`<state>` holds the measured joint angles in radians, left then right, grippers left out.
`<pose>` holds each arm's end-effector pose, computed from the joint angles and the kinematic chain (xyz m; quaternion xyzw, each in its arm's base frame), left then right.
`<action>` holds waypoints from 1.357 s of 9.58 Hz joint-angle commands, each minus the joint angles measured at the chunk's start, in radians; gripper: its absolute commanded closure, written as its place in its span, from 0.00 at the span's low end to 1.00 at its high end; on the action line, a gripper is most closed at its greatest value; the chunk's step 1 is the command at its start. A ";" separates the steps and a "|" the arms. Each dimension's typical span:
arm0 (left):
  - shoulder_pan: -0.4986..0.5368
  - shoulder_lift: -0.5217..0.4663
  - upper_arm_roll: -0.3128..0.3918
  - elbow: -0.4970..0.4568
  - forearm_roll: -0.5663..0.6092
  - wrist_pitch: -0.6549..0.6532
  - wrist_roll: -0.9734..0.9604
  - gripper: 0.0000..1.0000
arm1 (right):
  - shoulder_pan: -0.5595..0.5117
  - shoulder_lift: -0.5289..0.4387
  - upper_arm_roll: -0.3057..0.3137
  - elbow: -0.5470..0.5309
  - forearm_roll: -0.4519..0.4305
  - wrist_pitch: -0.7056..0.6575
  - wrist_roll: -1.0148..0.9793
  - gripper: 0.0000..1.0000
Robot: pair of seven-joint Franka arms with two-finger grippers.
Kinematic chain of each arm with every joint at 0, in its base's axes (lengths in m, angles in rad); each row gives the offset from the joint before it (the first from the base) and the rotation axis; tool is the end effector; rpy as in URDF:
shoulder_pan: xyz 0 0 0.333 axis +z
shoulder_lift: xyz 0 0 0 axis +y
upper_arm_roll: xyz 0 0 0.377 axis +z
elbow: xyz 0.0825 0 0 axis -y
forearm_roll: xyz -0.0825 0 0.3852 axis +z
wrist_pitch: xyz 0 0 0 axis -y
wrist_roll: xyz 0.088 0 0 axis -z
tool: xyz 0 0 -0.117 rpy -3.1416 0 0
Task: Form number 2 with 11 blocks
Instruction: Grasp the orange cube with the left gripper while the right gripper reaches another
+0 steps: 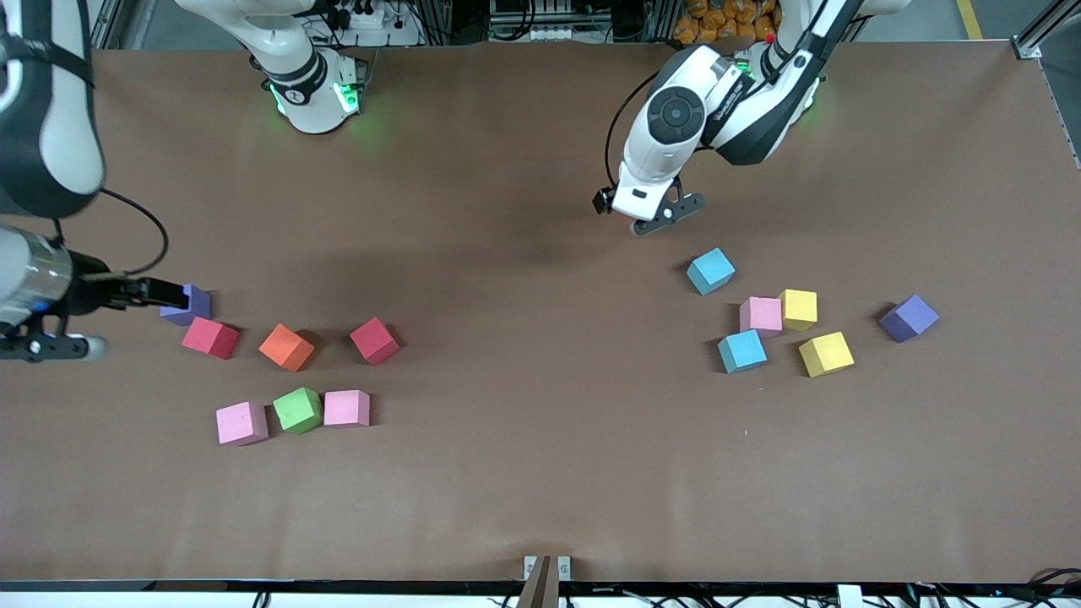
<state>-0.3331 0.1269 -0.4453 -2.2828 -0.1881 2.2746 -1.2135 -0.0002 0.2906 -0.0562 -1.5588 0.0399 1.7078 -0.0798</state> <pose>0.3677 -0.3679 0.3444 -0.9540 -0.2774 0.1137 0.0010 0.6501 -0.0281 0.5160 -0.9974 -0.0082 0.0695 0.0162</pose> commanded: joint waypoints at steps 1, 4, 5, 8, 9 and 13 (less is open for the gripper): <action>-0.026 -0.024 0.019 -0.117 -0.075 0.144 -0.147 0.00 | 0.002 -0.016 0.001 -0.123 0.017 0.128 -0.095 0.00; -0.026 -0.029 0.017 -0.197 -0.093 0.180 -0.263 0.00 | 0.022 -0.016 0.003 -0.281 0.018 0.321 -0.389 0.00; -0.026 -0.029 0.017 -0.211 -0.093 0.183 -0.290 0.00 | 0.043 -0.015 0.003 -0.326 0.018 0.390 -0.491 0.00; -0.024 -0.023 0.016 -0.265 -0.096 0.247 -0.296 0.00 | 0.088 -0.007 0.001 -0.435 0.018 0.538 -0.688 0.00; -0.024 -0.012 0.016 -0.276 -0.096 0.273 -0.296 0.00 | 0.088 0.016 0.001 -0.443 0.017 0.568 -0.733 0.00; -0.041 0.034 0.014 -0.274 -0.140 0.322 -0.296 0.00 | 0.065 0.106 0.003 -0.489 0.024 0.722 -0.842 0.00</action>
<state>-0.3482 0.1556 -0.4353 -2.5506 -0.2970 2.5719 -1.4976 0.0766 0.3797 -0.0589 -2.0448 0.0432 2.4106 -0.8904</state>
